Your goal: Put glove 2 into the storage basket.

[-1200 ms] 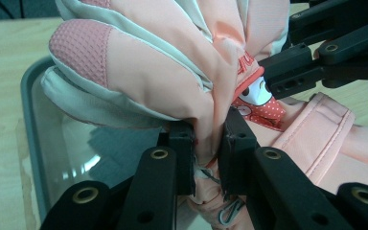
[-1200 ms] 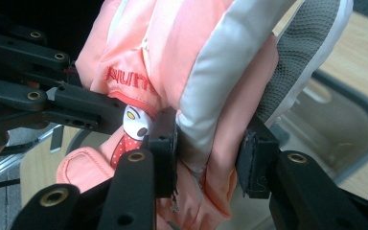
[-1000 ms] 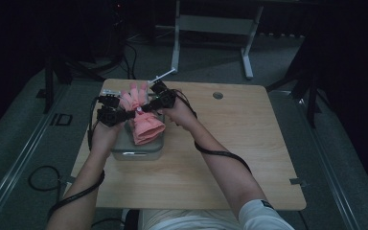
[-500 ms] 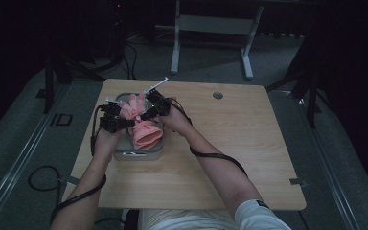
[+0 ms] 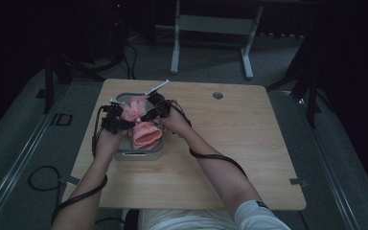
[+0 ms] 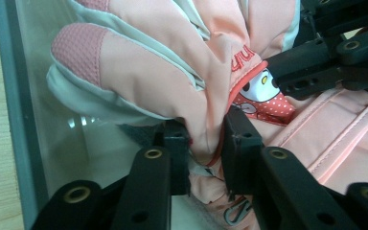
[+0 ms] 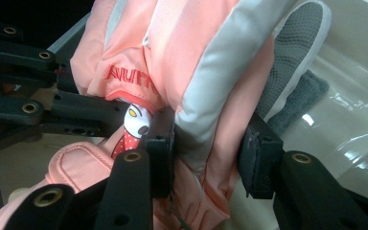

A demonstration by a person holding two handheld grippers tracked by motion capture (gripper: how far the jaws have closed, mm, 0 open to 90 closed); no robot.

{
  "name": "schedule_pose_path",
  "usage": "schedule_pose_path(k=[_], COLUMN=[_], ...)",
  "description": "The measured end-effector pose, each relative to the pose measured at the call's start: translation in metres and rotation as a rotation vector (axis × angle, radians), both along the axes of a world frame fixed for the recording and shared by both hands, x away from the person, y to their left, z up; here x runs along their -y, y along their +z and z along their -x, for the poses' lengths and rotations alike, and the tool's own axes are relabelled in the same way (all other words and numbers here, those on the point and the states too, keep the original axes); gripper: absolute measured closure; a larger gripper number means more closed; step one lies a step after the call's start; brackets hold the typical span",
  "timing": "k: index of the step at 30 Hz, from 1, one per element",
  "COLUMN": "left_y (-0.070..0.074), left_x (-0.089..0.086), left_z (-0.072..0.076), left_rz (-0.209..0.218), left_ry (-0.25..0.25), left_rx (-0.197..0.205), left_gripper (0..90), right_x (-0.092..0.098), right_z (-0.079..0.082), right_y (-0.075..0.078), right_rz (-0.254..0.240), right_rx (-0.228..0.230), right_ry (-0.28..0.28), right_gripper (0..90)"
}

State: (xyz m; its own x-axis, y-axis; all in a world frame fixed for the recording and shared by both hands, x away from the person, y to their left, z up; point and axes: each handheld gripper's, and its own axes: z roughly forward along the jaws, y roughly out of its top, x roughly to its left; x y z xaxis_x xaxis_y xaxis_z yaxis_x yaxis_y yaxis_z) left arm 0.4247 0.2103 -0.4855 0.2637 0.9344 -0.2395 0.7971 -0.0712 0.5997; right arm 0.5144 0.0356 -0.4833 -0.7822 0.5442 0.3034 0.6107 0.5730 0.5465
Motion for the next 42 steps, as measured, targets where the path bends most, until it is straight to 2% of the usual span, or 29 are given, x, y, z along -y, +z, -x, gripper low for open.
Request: schedule_pose_path(k=[3, 4, 5, 6, 9, 11, 18, 25, 30, 38, 42], left_y=[0.000, 0.000, 0.000, 0.000, 0.001, 0.002, 0.005, 0.009, 0.016, 0.026, 0.032], left_x=[0.000, -0.001, -0.002, -0.003, -0.006, -0.005, -0.010, -0.012, -0.015, -0.012, -0.008], left_z=[0.000, 0.000, 0.000, 0.000, 0.000, 0.001, 0.002, 0.003, 0.008, 0.013, 0.016], left_rz=[-0.011, -0.027, -0.027, -0.025, -0.016, -0.039, -0.056, -0.066, -0.066, -0.047, -0.044], left_ry=[-0.002, 0.004, 0.007, 0.011, 0.024, 0.030, 0.062, 0.066, 0.086, 0.055, 0.043], left_rx=[0.003, 0.009, 0.010, 0.014, 0.019, 0.032, 0.058, 0.070, 0.107, 0.127, 0.147], left_gripper=[67.8, 67.8, 61.5, 59.3, 57.0, 53.4, 41.4, 41.2, 41.6, 41.8, 41.6], right_x=[0.000, 0.000, 0.001, 0.002, 0.004, 0.005, 0.011, 0.015, 0.016, 0.021, 0.024], right_z=[0.000, 0.000, -0.002, -0.002, -0.004, -0.004, -0.007, -0.005, -0.002, 0.000, 0.002], right_y=[0.000, 0.000, 0.000, 0.001, 0.003, 0.005, 0.013, 0.022, 0.028, 0.034, 0.037], right_rz=[0.001, 0.003, -0.002, -0.005, -0.022, -0.026, -0.047, -0.062, -0.068, -0.089, -0.120], right_rx=[0.006, 0.007, 0.005, 0.009, 0.007, 0.011, 0.022, 0.043, 0.061, 0.080, 0.079], right_ry=[0.000, -0.002, -0.012, -0.015, -0.026, -0.027, -0.043, -0.043, -0.036, -0.026, 0.011], right_gripper=[60.4, 59.7, 57.0, 55.5, 53.7, 52.6, 48.4, 44.7, 42.6, 36.7, 27.7])
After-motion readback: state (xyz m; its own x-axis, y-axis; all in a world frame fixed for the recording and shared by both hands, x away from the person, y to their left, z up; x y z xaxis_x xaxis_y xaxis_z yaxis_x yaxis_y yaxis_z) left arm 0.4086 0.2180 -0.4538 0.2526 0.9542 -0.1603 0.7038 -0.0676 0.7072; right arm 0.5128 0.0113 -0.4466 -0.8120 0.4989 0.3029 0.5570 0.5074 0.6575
